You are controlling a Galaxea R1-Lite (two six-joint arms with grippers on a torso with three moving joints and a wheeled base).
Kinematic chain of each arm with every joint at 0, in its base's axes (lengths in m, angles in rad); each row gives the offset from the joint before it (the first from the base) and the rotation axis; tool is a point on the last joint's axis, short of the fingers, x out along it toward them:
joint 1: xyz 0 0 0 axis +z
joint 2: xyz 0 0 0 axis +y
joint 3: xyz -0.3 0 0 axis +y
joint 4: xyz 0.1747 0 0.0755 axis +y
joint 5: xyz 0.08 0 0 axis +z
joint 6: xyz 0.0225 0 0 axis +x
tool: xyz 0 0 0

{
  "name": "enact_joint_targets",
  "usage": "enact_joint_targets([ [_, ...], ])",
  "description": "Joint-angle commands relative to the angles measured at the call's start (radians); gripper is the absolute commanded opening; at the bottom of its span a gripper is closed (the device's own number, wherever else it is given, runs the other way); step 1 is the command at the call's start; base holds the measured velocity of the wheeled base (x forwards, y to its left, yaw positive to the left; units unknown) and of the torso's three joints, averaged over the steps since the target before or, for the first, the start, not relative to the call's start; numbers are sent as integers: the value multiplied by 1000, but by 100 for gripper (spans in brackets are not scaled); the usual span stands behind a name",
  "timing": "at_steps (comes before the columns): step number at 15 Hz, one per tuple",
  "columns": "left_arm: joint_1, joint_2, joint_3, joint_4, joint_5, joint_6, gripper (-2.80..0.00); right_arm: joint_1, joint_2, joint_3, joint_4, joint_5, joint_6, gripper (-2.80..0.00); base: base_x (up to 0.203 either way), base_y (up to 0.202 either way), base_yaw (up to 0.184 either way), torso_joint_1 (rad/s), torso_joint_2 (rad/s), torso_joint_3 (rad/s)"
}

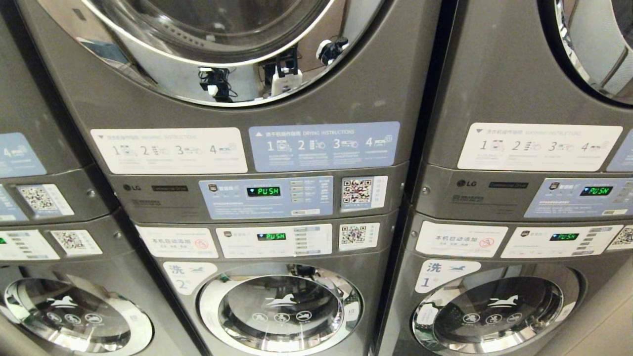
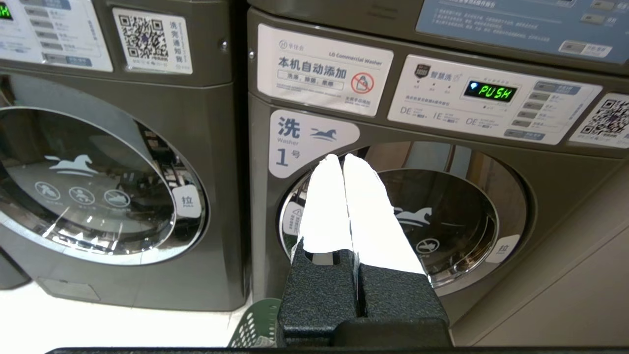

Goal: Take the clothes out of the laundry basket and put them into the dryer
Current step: Take the clothes out of the basket

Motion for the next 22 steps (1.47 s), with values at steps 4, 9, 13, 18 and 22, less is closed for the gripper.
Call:
enact_joint_targets([
  [4, 0, 1, 2, 0, 0, 0, -280, -1, 0, 1, 0, 1, 9, -280, 0, 0, 0, -143, 308, 156],
  [9, 0, 2, 2, 0, 0, 0, -280, -1, 0, 0, 0, -10, 48, -280, 0, 0, 0, -149, 320, 173],
  [13, 0, 0, 2, 0, 0, 0, -280, -1, 0, 1, 0, -19, 47, -280, 0, 0, 0, -156, 339, 183],
  [18, 0, 0, 2, 0, 0, 0, -280, -1, 1, 1, 0, -19, 45, -280, 0, 0, 0, -175, 377, 202],
  [22, 0, 0, 2, 0, 0, 0, -280, -1, 0, 1, -2, -16, 40, -280, 0, 0, 0, -233, 532, 289],
])
